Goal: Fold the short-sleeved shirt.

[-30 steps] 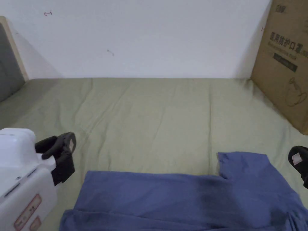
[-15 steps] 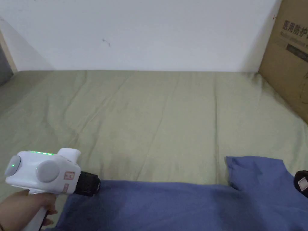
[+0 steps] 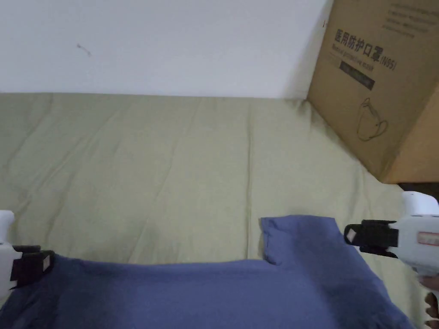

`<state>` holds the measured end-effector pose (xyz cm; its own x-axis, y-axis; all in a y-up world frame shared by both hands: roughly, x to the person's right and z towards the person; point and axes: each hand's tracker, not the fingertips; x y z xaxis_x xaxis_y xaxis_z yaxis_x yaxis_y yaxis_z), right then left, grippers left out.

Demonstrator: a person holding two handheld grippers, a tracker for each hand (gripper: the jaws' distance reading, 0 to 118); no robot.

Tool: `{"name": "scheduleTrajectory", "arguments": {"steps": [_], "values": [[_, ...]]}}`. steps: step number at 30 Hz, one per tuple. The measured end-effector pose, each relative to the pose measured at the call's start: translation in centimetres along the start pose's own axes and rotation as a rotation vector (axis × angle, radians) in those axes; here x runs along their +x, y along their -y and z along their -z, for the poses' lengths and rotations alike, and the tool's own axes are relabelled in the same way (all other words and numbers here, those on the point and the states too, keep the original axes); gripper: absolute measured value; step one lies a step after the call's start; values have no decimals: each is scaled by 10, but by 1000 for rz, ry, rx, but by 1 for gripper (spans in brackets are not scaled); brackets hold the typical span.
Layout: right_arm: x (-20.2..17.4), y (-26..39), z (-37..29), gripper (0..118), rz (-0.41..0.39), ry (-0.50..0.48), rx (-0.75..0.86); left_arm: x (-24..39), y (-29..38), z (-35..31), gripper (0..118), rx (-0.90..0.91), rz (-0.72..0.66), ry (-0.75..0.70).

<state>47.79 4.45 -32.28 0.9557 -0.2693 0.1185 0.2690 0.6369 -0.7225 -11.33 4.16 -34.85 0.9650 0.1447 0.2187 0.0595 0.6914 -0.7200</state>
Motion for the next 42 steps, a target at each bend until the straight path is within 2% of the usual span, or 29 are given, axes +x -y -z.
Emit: {"name": "scheduleTrajectory", "arguments": {"steps": [1, 2, 3, 4, 5, 7, 8, 10, 11, 12, 13, 14, 15, 16, 17, 18, 19, 21, 24, 29, 33, 35, 39, 42], "values": [[6, -9, 19, 68, 3, 18, -56, 3, -3, -6, 3, 13, 5, -2], [11, -16, 39, 95, 27, 18, -123, 5, -5, -12, 3, 28, 5, -5], [15, -20, 54, 116, 55, -1, -169, 7, -7, -17, 3, 27, -8, 15], [17, -23, 66, 118, 102, 22, -164, 6, -8, -22, 3, 38, -8, 19], [18, -25, 78, 118, 107, 57, -202, 8, -8, -26, 3, 47, -4, 18], [15, -24, 95, 118, 91, 65, -243, 9, -8, -32, 3, 62, 9, 22], [11, -23, 103, 117, 52, 92, -294, 9, -7, -33, 3, 66, 23, 12], [-7, -16, 106, 117, -115, 176, -321, 8, -7, -33, 3, 47, 54, -12], [-15, -13, 106, 114, -188, 206, -327, 7, -6, -32, 3, 43, 59, -19], [-18, -11, 104, 110, -209, 223, -320, 7, -5, -32, 3, 42, 55, -19], [-16, -11, 103, 104, -190, 215, -294, 6, -4, -30, 3, 36, 49, -19], [-15, -13, 98, 88, -160, 192, -279, 5, -3, -29, 3, 33, 40, -21], [-15, -13, 93, 68, -158, 203, -256, 5, -2, -29, 3, 32, 35, -27], [-16, -14, 86, 38, -166, 228, -216, 5, -1, -28, 3, 30, 27, -28], [-15, -15, 77, 3, -160, 198, -201, 4, 1, -27, 3, 29, 17, -29], [-17, -15, 72, 3, -144, 144, -195, 3, 2, -26, 3, 26, 5, -26], [-19, -14, 65, 3, -154, 168, -151, 3, 1, -24, 3, 25, -3, -27], [-23, -17, 52, 3, -156, 138, -108, 0, -2, -22, 3, 26, -8, -38], [-34, -25, 33, 3, -177, 180, 9, -6, -15, -21, 3, 65, -27, -61], [-53, -30, -12, 3, -154, 171, 213, -8, -25, -41, 3, 175, -51, -61], [-50, 7, -57, 3, -148, 152, 224, -12, -2, -64, 3, 126, -32, 32], [-41, 43, -90, 3, -118, 133, 200, -15, 24, -86, 3, 104, -29, 43], [-24, 121, -154, 3, -79, 128, 107, -20, 84, -131, 3, 45, -60, 161], [-15, 170, -173, 3, -53, 110, 0, -20, 126, -146, 3, -35, -32, 157]]}}
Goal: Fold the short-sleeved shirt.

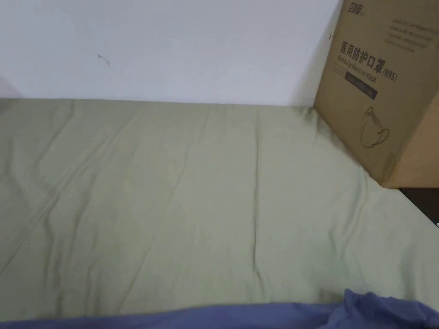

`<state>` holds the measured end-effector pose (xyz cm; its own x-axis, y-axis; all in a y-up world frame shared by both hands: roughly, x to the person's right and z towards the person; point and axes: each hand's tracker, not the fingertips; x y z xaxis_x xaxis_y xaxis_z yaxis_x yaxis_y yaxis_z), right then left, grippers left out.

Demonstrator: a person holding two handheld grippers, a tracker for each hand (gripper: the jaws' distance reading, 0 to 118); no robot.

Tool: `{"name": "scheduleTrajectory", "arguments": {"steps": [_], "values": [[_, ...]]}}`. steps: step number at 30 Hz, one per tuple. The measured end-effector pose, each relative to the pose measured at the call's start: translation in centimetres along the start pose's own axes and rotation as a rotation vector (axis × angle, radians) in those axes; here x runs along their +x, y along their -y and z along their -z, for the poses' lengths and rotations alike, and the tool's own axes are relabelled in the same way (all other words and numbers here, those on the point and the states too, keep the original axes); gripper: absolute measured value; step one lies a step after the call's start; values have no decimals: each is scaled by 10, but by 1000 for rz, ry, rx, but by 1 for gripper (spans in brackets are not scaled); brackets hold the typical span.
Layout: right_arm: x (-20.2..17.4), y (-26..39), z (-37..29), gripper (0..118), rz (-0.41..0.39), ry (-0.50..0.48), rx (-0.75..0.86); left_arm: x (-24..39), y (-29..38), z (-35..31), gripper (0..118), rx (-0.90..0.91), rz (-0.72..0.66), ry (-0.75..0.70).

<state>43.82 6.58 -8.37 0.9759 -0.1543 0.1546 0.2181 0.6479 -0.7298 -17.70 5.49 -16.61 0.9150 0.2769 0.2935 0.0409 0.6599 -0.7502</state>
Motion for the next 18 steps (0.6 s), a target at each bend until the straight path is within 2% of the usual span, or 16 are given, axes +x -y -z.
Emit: {"name": "scheduleTrajectory", "arguments": {"steps": [2, 3, 4, 5, 6, 7, 8, 9, 10, 12, 15, 16, 17, 18], "values": [[-1, 18, 9, 3, -7, 19, -19, -2, 20, 3, 8, -36, 6, 0], [-1, 20, 17, 3, -9, 20, -17, -2, 25, 5, 18, -39, -2, -1], [1, 21, 24, 7, -8, 17, -14, -2, 29, 6, 38, -31, -13, -2], [1, 22, 27, 34, 1, 23, -1, -1, 31, 5, 79, -26, -19, -15], [-1, 20, 27, 74, 5, 41, 18, 1, 30, 4, 107, -24, -20, -31], [3, 18, 30, 107, 2, 56, 19, 4, 29, 0, 118, -22, -13, -41], [0, 15, 25, 118, -5, 58, 21, 8, 29, -10, 112, 30, 3, -36], [-3, 11, 11, 118, -31, 42, 88, 11, 24, -17, 113, 101, 10, -20], [-12, 6, 1, 118, -48, -21, 181, 16, 23, -22, 115, 130, -9, -36], [-32, 0, -18, 118, -108, -32, 383, 31, 22, -31, 115, 289, -45, -59], [-73, 10, -34, 117, -68, -4, 766, 68, 18, -39, 115, 583, -83, -115], [-87, 11, -38, 117, -41, 17, 830, 82, 18, -43, 111, 684, -73, -146], [-100, 11, -41, 112, -24, 27, 846, 98, 19, -46, 98, 781, -40, -198], [-111, 9, -44, 112, -11, 42, 834, 108, 18, -48, 98, 856, 12, -253]]}}
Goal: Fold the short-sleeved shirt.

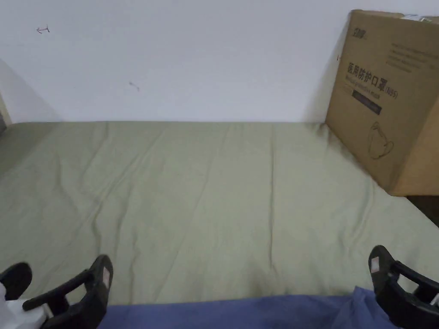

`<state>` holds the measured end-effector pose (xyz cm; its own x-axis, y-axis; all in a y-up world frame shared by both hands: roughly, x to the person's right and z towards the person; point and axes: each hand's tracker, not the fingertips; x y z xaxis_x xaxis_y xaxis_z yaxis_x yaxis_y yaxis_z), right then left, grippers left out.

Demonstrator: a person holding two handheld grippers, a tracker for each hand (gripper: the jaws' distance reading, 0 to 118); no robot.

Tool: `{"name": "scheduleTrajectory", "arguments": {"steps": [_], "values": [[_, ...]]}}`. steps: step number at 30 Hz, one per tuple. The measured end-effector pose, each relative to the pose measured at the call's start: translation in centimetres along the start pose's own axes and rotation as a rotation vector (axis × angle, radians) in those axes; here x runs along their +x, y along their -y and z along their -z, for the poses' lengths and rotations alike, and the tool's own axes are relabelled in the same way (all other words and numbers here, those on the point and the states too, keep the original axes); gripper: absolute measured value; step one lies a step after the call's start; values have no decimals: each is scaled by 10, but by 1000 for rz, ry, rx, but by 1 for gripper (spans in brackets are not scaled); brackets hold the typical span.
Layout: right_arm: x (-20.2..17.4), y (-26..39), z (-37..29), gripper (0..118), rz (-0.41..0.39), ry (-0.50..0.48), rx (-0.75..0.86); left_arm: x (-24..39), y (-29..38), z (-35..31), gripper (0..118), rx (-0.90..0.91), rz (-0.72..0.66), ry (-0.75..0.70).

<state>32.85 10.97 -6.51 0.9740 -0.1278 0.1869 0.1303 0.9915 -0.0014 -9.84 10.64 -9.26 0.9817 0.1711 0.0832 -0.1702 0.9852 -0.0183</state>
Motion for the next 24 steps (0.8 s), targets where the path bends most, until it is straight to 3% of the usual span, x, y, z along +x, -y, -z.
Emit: {"name": "scheduleTrajectory", "arguments": {"steps": [1, 2, 3, 4, 6, 10, 12, 14, 17, 18, 19, 20, 21, 24], "values": [[-12, 2, -6, 107, 10, 16, 47, 11, -4, -5, 92, 58, 43, -22], [-23, 1, -11, 91, -5, 64, 106, 22, -8, -8, 76, 88, 79, -22], [-32, 0, -11, 38, -46, 122, 120, 30, -11, -10, 38, 85, 121, -25], [-36, -7, -9, 0, -87, 150, 91, 42, -16, -11, 0, 84, 171, -51], [-32, -14, -5, 0, 25, 0, 57, 47, -25, -15, 0, 93, 192, 42], [-22, -22, -6, 0, 18, 7, 2, 38, -42, -17, 0, 5, 220, 61], [-18, -30, -9, 0, 27, -25, -44, 9, -51, -8, 0, -137, 101, 119], [-10, -25, -19, 0, 15, -51, -73, -39, -47, 13, 0, -395, -93, 248], [-8, -22, -25, 0, -125, -42, -86, -120, -10, 43, 0, -654, -484, 303], [-7, -21, -24, 0, -165, -30, -90, -140, 2, 47, 10, -710, -568, 321], [-7, -20, -20, 0, -182, -26, -99, -159, 16, 50, 38, -742, -648, 327], [-7, -20, -17, 0, -172, -27, -105, -167, 28, 50, 89, -773, -648, 301], [-8, -17, -17, 0, -159, -25, -118, -176, 39, 53, 116, -814, -623, 289], [-17, -18, -12, 0, -124, -7, -157, -193, 76, 59, 118, -855, -678, 352]]}}
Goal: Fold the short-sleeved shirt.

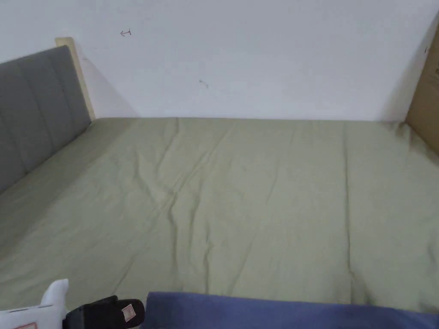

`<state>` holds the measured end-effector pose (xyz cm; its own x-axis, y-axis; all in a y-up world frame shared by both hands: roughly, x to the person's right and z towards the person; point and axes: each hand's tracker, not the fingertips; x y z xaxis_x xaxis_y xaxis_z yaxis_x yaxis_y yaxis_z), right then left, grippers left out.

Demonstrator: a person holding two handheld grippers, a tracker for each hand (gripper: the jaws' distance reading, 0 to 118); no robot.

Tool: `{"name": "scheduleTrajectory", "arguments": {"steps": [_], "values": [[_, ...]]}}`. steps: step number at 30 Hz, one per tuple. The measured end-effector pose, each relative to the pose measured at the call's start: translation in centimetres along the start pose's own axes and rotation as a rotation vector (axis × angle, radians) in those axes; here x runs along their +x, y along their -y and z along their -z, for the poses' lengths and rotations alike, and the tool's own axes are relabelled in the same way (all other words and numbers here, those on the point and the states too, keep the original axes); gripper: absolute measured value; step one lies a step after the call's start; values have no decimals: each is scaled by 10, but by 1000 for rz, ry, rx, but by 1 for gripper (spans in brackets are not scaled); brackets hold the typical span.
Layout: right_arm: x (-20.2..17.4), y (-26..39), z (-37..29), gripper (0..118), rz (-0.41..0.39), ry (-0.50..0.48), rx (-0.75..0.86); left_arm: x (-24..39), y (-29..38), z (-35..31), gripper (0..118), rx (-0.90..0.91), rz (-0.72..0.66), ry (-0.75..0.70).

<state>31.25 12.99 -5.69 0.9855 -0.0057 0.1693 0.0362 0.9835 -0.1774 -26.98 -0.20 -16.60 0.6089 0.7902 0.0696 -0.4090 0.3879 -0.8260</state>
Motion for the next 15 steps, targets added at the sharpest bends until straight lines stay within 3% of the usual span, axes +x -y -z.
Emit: {"name": "scheduleTrajectory", "arguments": {"steps": [3, 6, 9, 11, 12, 13, 14, 15], "values": [[-6, 3, 8, 0, 14, -46, -23, -36, 5, 31, 118, -94, -129, 46], [-20, 6, 12, 0, -42, -79, -37, -53, 6, 46, 118, -7, -226, 246], [-31, 8, 15, 0, -85, -108, -48, -50, 1, 80, 118, -83, -397, 423], [-37, 8, 19, 0, -83, -125, -67, -34, 9, 108, 115, -191, -325, 448], [-39, 8, 20, 0, -75, -132, -73, -40, 6, 114, 102, -202, -249, 400], [-40, 10, 21, 0, -68, -140, -79, -41, 6, 121, 63, -190, -206, 294], [-41, 10, 22, 0, -61, -143, -83, -43, 7, 132, 5, -189, -191, 105], [-41, 9, 22, 0, -56, -145, -85, -58, 10, 136, 5, -205, -205, -24]]}}
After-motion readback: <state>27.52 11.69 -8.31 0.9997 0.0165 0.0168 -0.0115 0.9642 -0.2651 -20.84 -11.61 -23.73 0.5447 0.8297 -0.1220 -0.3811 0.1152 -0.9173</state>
